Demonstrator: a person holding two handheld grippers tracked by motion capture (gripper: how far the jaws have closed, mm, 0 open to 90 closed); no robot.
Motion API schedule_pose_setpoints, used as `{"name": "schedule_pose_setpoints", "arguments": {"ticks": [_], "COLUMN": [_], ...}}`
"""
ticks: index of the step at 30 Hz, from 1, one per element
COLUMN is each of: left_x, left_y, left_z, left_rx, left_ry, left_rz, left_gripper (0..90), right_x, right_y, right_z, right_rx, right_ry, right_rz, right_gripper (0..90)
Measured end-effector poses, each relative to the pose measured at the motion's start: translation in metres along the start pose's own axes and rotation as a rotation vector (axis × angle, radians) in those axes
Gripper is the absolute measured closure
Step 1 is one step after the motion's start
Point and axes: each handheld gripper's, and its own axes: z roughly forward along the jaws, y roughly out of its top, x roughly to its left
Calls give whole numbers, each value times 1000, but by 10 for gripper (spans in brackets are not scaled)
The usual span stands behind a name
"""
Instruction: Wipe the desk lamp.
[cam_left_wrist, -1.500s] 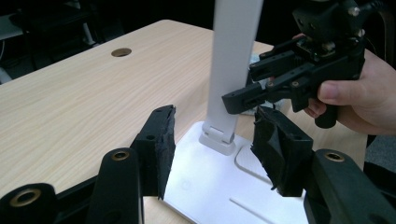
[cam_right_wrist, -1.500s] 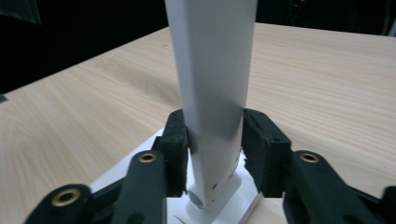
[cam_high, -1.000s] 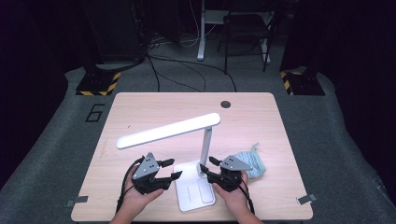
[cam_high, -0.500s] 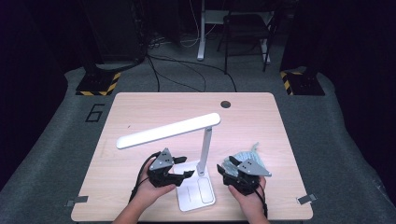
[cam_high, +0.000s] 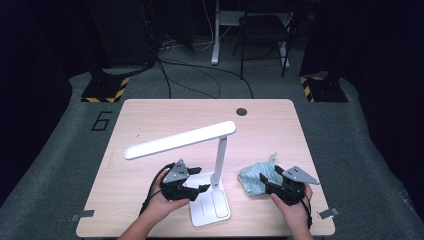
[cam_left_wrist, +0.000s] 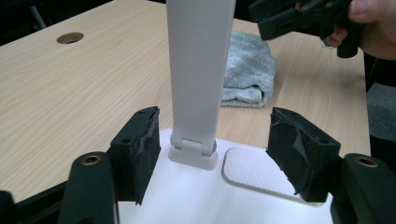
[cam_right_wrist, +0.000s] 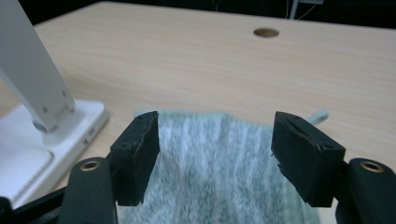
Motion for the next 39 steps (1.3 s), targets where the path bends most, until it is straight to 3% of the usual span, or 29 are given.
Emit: {"name": "schedule_pose_setpoints", "arguments": {"ticks": [2, 3, 4, 5, 6, 7, 9, 10, 13, 17, 19, 20, 21, 24, 26, 28, 32, 39], "left_x": [-3, -4, -5, -5, -6, -5, -5, -6, -5, 0, 1, 2, 5, 7, 8, 11, 10, 5], "left_y": [-5, -9, -11, -14, -17, -21, -24, -26, -29, -33, -33, -35, -37, -41, -45, -47, -52, -54], "left_z": [-1, -2, -2, -3, -4, -4, -3, -3, -3, -7, -8, -8, -9, -9, -8, -8, -5, -5], "left_rx": [-5, -1, 1, -1, 7, 1, 11, 18, 23, 21, 22, 16, 26, 34, 38, 41, 53, 64], "left_ry": [5, -3, -11, -14, -23, -24, -26, -23, -18, -11, -9, -8, 11, 26, 41, 48, 47, 52], "left_rz": [-7, -4, -7, -1, -6, -18, -21, -12, -6, -36, -39, -61, -57, -79, -101, -88, -112, -99], "left_gripper": [325, 325, 330, 331, 331, 333, 334, 334, 334, 352, 358, 361, 361, 361, 360, 358, 358, 358], "right_x": [1, 4, 15, 23, 23, 31, 57, 57, 73, 93, 96, 99, 104, 109, 110, 112, 112, 117], "right_y": [-5, -5, -2, 0, 0, 2, -1, -1, -5, -4, -2, -2, -2, -3, -4, -4, -7, -10], "right_z": [8, 8, 4, 3, 3, 3, 11, 11, 21, 32, 34, 37, 44, 52, 59, 63, 70, 80], "right_rx": [49, 46, -11, -22, -22, -31, -2, -2, 28, 17, 20, 29, 43, 71, 78, 78, 97, 126], "right_ry": [-1, -6, 35, 65, 65, 95, 171, 171, 217, 249, 261, 281, 291, 288, 279, 278, 283, 284], "right_rz": [-14, -8, -11, -30, -30, -49, -101, -101, -118, -132, -155, -159, -196, -209, -215, -211, -212, -213], "right_gripper": [317, 324, 335, 336, 336, 338, 356, 356, 366, 465, 488, 504, 518, 528, 540, 555, 575, 650]}}
